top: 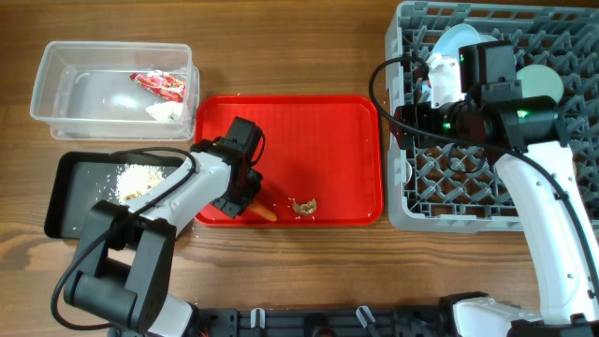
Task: Sort waste into correct bins and load items into the dishwasher rack
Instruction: 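Carry the carrot to the black tray and release it with left gripper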
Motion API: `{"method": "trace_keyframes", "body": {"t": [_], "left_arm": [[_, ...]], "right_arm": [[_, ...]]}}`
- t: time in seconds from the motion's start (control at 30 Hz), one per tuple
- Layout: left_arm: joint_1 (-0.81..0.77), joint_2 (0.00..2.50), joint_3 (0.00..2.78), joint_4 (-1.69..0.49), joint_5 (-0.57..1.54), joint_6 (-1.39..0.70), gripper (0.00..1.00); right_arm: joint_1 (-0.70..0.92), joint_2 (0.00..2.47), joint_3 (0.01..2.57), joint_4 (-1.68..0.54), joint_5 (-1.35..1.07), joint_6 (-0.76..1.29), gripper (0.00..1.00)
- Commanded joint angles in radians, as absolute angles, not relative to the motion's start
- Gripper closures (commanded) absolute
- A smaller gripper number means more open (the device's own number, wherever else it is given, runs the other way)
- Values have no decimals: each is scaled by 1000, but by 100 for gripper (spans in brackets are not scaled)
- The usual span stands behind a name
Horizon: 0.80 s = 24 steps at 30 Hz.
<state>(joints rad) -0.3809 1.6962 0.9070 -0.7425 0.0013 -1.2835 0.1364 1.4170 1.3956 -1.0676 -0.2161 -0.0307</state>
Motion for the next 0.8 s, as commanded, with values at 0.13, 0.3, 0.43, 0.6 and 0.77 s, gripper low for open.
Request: {"method": "trace_keyframes", "body": {"t": [0.13,0.3,0.43,0.6,0.77], "left_arm": [[-381,1602,927,-775,-157,-1129,72],[-376,1401,961,-912,-395,-1129,71],[-284,1259,961,-940,-501,-1120,75],[-22,1224,961,-936,-503,-1098,73],[255,1296,960,-900,-503,-1099,69]], "right_arm": [[141,1422,1393,-1071,-203,-26,14],[141,1422,1393,-1072,-203,-26,13],[141,1422,1393,-1072,-203,-26,13],[141,1422,1393,-1075,-203,-26,13],[141,1422,1393,-1078,-203,-25,13]]}}
